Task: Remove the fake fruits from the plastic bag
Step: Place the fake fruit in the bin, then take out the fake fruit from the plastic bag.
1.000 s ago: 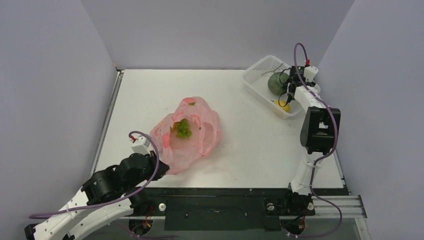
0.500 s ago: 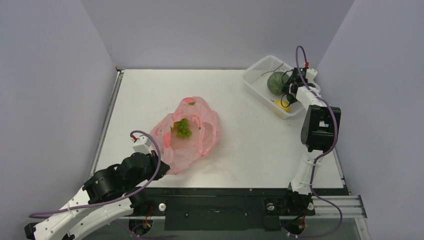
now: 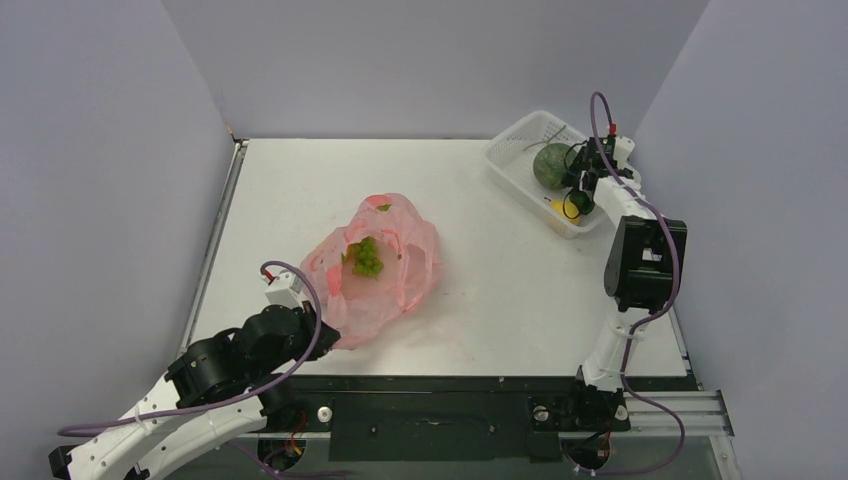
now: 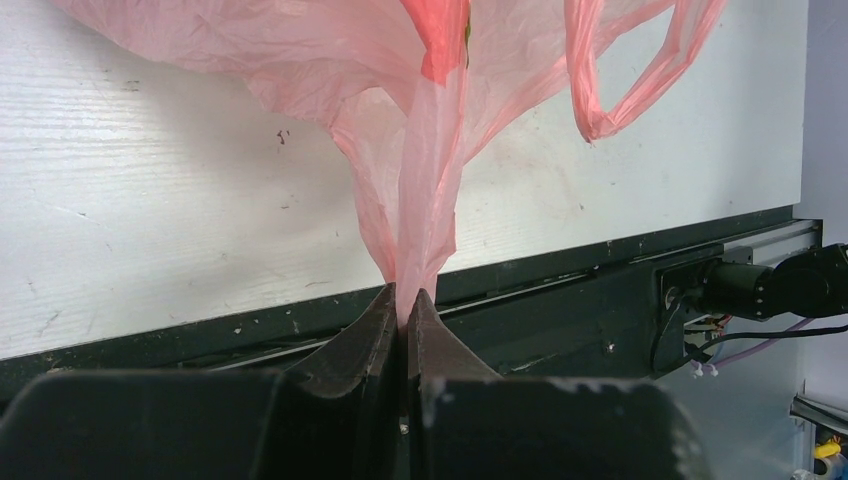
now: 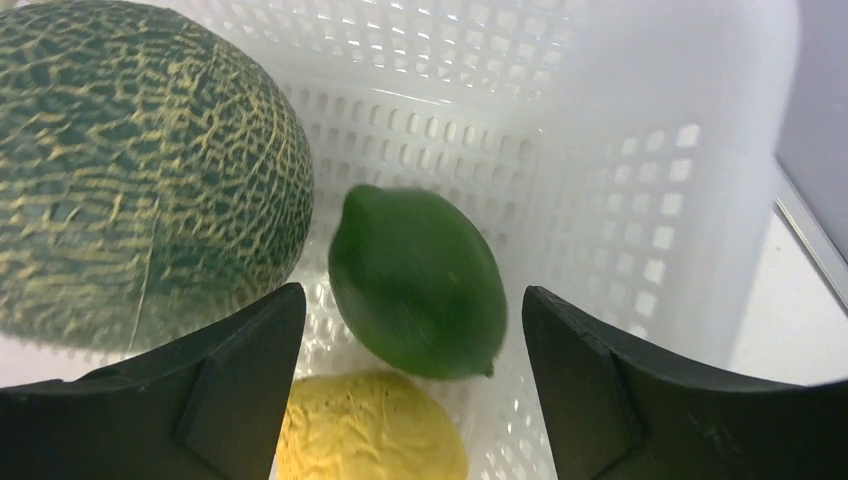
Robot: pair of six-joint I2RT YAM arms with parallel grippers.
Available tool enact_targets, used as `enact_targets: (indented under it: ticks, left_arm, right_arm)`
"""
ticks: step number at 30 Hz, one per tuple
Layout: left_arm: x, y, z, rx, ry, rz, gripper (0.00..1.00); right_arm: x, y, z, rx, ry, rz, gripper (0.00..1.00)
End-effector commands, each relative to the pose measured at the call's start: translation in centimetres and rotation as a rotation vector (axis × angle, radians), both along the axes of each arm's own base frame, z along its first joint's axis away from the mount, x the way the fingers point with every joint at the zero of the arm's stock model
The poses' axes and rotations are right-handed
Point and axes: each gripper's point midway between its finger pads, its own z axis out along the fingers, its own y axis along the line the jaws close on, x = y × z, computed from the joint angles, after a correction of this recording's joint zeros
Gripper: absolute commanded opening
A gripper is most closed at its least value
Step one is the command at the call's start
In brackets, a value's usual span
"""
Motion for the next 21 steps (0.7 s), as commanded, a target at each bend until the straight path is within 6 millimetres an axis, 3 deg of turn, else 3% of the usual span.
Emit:
enact_targets:
  ticks: [1, 5, 11, 17, 19, 20, 21]
  left_arm:
    - [0.4, -0.8, 1.3, -0.05, -0.028, -0.005, 0.0]
    - [0.4, -0.9, 1.2, -0.05, -0.027, -0.005, 0.0]
    - [0.5, -1.1, 1.0, -0.053, -0.023, -0.008, 0.0]
    - [0.5, -1.0, 0.9, -0.049, -0.024, -0.006, 0.0]
    - [0.5, -0.9, 0.9, -0.049, -0.025, -0.004, 0.0]
    - [0.5, -0.9, 1.0, -0.051, -0.025, -0.002, 0.0]
    - [0.5, -0.9, 0.9, -0.05, -0.025, 0.0, 0.0]
  right_arm:
    - [-0.3, 0.9, 7.4, -0.035, -0.178, 0.013, 0.75]
    - [-1.7, 3.7, 10.5, -0.046, -0.287, 0.081, 0.75]
    - [-4.3, 10.8, 15.3, -0.06, -0.429, 0.245, 0.74]
    - [-6.8, 20.8, 16.8, 0.027, -0.458, 0.494, 0.72]
    - [-8.6, 25.8, 16.8, 0.068, -0.454, 0.62, 0.72]
    - [-9.1, 27.0, 16.8, 0.078, -0.456, 0.65, 0.71]
    - [-10.3, 29.5, 16.9, 0.101, -0.46, 0.716, 0.71]
